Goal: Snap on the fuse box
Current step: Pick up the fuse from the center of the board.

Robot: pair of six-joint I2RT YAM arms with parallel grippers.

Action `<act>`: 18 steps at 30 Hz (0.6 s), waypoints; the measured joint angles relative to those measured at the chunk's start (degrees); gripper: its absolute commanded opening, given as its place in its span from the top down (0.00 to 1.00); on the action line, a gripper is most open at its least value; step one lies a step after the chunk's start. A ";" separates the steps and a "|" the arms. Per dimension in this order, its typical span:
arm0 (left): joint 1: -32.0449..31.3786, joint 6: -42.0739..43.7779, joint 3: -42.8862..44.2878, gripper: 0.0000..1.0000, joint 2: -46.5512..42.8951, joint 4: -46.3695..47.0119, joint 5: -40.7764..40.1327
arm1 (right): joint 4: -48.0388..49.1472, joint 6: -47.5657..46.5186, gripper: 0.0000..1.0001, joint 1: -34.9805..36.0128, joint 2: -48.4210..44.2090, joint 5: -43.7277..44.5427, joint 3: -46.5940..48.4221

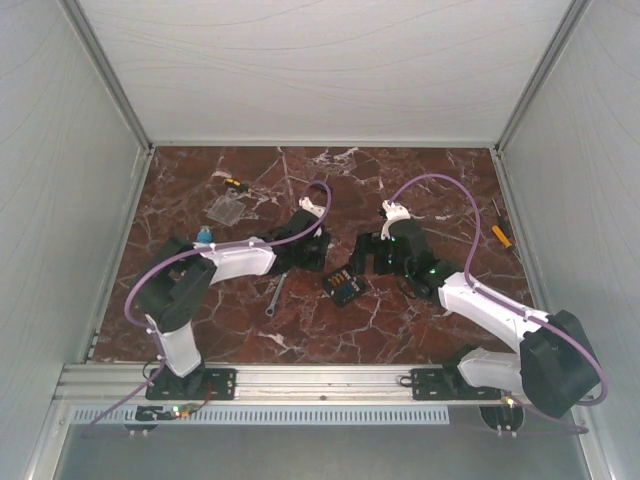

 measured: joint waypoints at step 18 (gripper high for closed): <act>0.48 -1.05 -2.51 0.50 -1.31 -1.09 6.40 | 0.00 0.00 0.08 0.00 0.02 -0.79 0.00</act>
